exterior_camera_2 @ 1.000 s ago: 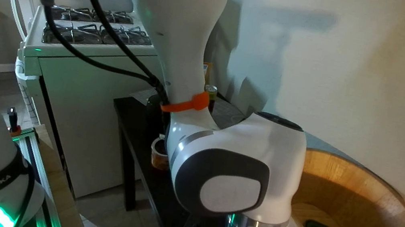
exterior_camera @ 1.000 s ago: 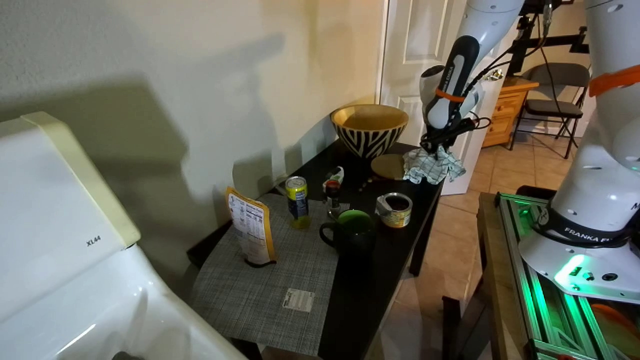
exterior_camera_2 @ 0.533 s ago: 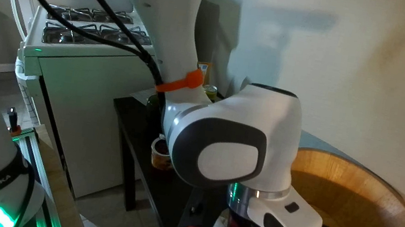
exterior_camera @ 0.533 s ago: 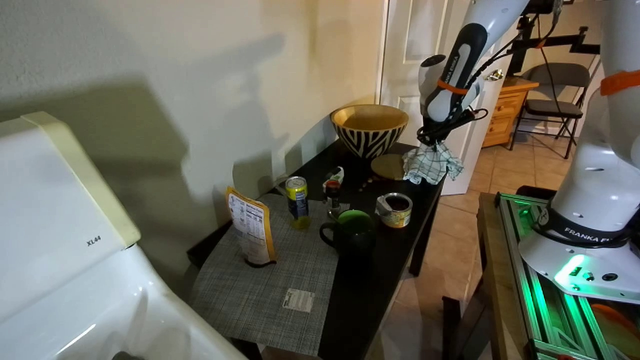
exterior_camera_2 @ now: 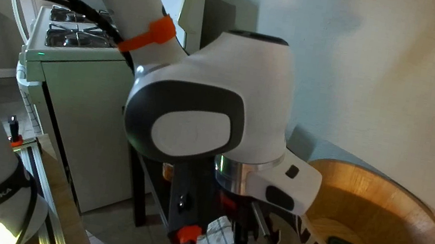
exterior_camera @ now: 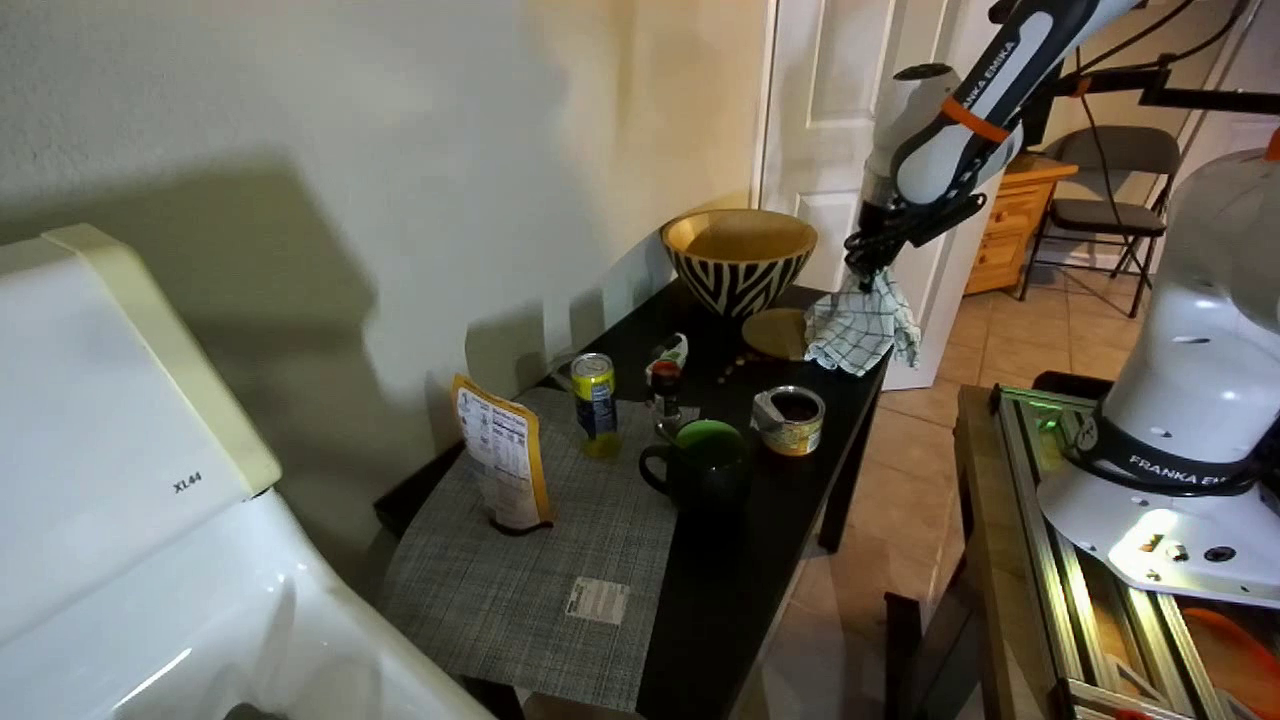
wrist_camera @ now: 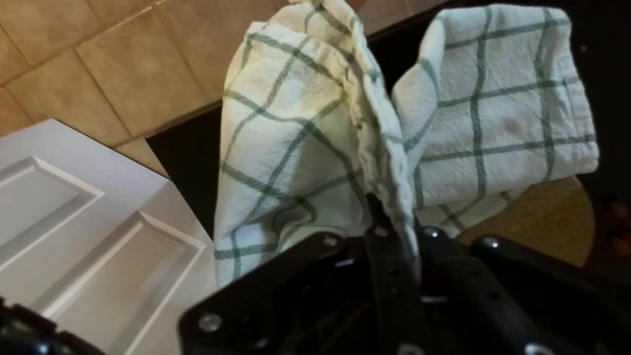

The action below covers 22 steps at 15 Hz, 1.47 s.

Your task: Put the towel into the bowl

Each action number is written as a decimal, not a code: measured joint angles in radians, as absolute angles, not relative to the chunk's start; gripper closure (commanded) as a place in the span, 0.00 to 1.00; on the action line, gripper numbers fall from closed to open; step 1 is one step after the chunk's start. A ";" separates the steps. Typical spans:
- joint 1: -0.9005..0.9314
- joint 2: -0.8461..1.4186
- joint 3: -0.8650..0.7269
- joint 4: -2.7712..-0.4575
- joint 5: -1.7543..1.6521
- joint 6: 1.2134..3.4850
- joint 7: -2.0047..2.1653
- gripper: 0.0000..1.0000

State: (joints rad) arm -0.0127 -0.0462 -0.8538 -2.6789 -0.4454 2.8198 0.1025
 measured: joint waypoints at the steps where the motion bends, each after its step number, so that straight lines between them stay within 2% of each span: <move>1: -0.021 -0.096 -0.857 -2.687 -0.449 2.815 0.049 0.99; 5: -0.127 -0.300 -0.754 -2.692 -0.328 2.720 -0.235 0.99; 10: -0.151 -0.549 -0.651 -2.593 -0.138 2.340 -0.444 0.99; 14: -0.180 -0.646 -0.578 -2.413 -0.063 2.035 -0.448 0.95; 15: -0.183 -0.652 -0.571 -2.387 -0.060 2.005 -0.448 0.99; 18: -0.186 -0.648 -0.568 -2.380 -0.057 2.003 -0.448 0.99; 22: -0.200 -0.592 -0.583 -2.326 0.002 2.112 -0.403 0.99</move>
